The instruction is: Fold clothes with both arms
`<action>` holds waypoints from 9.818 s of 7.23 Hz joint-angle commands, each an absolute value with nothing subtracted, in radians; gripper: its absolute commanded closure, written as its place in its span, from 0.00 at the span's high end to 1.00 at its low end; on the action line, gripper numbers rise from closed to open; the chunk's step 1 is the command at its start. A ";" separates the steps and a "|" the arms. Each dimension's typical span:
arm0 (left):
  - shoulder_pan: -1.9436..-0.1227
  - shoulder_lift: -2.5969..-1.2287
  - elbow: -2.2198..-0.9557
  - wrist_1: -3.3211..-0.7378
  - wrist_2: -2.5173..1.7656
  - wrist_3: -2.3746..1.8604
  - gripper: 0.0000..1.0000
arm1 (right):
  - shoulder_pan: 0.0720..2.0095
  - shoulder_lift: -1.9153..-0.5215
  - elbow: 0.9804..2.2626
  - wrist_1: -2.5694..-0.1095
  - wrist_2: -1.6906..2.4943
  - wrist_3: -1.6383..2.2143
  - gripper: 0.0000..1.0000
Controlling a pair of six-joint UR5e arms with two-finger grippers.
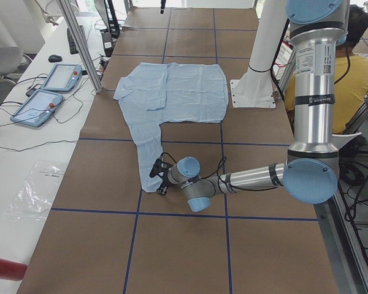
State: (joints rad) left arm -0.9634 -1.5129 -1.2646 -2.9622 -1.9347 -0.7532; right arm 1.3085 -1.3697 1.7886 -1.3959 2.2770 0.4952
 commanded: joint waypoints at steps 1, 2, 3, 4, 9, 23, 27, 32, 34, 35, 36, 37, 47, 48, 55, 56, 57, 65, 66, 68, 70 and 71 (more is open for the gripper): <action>-0.963 -1.525 -1.253 -2.962 -1.936 -0.753 0.66 | 1.308 -1.370 1.789 -1.396 2.276 0.495 1.00; -0.963 -1.525 -1.249 -2.962 -1.936 -0.753 0.64 | 1.308 -1.370 1.789 -1.396 2.276 0.497 1.00; -0.963 -1.525 -1.247 -2.964 -1.936 -0.753 0.64 | 1.308 -1.370 1.787 -1.396 2.276 0.497 1.00; -0.962 -1.525 -1.247 -2.964 -1.936 -0.753 0.64 | 1.308 -1.370 1.787 -1.396 2.275 0.497 1.00; -0.962 -1.525 -1.246 -2.964 -1.936 -0.753 0.28 | 1.308 -1.368 1.787 -1.396 2.275 0.494 1.00; -0.742 -2.338 -1.464 -2.356 -1.889 -1.355 0.00 | 1.307 -1.359 1.786 -1.396 2.273 0.500 1.00; -0.484 -2.440 -1.291 -2.359 -1.596 -1.359 0.00 | 1.307 -1.358 1.784 -1.396 2.272 0.511 1.00; -0.405 -2.522 -1.203 -2.358 -1.543 -1.216 1.00 | 1.301 -1.350 1.796 -1.394 2.273 0.569 1.00; -0.474 -2.498 -1.248 -2.288 -1.656 -1.128 1.00 | 1.208 -1.351 1.871 -1.385 2.244 0.744 1.00; -0.515 -2.420 -1.355 -2.245 -1.679 -1.044 1.00 | 1.098 -1.342 1.903 -1.340 2.132 0.893 1.00; -0.579 -2.313 -1.453 -2.243 -1.754 -0.950 1.00 | 0.963 -1.253 1.888 -1.347 1.999 0.990 1.00; -0.648 -2.242 -1.507 -2.243 -1.823 -0.874 1.00 | 0.860 -1.162 1.837 -1.383 1.882 1.055 1.00; -0.821 -2.045 -1.605 -2.264 -1.987 -0.606 1.00 | 0.511 -0.606 1.232 -1.674 1.411 1.042 1.00; -0.821 -2.045 -1.605 -2.264 -1.987 -0.606 1.00 | 0.499 -0.609 1.232 -1.704 1.399 1.039 1.00; -0.818 -2.045 -1.605 -2.264 -1.987 -0.615 1.00 | 0.529 -0.627 1.241 -1.875 1.359 0.835 0.99; -0.816 -2.045 -1.605 -2.266 -1.987 -0.617 1.00 | 0.579 -0.688 1.290 -1.885 1.359 0.737 0.99; -0.815 -2.045 -1.605 -2.266 -1.987 -0.627 1.00 | 0.622 -0.771 1.331 -1.867 1.359 0.670 0.99; -0.758 -1.857 -1.884 -2.227 -2.011 -0.955 1.00 | 0.802 -1.226 2.087 -1.695 1.798 0.930 1.00; -0.703 -1.798 -1.963 -2.188 -1.953 -1.010 1.00 | 0.802 -1.285 2.168 -1.694 1.822 1.025 1.00; -0.536 -1.790 -2.086 -2.004 -1.800 -1.164 1.00 | 0.767 -1.381 2.214 -1.563 1.827 1.176 1.00; -0.404 -1.786 -2.109 -1.971 -1.689 -1.268 1.00 | 0.704 -1.648 2.203 -1.183 1.816 1.271 1.00; -0.352 -1.786 -2.109 -1.939 -1.659 -1.323 1.00 | 0.639 -1.726 2.200 -1.133 1.752 1.302 1.00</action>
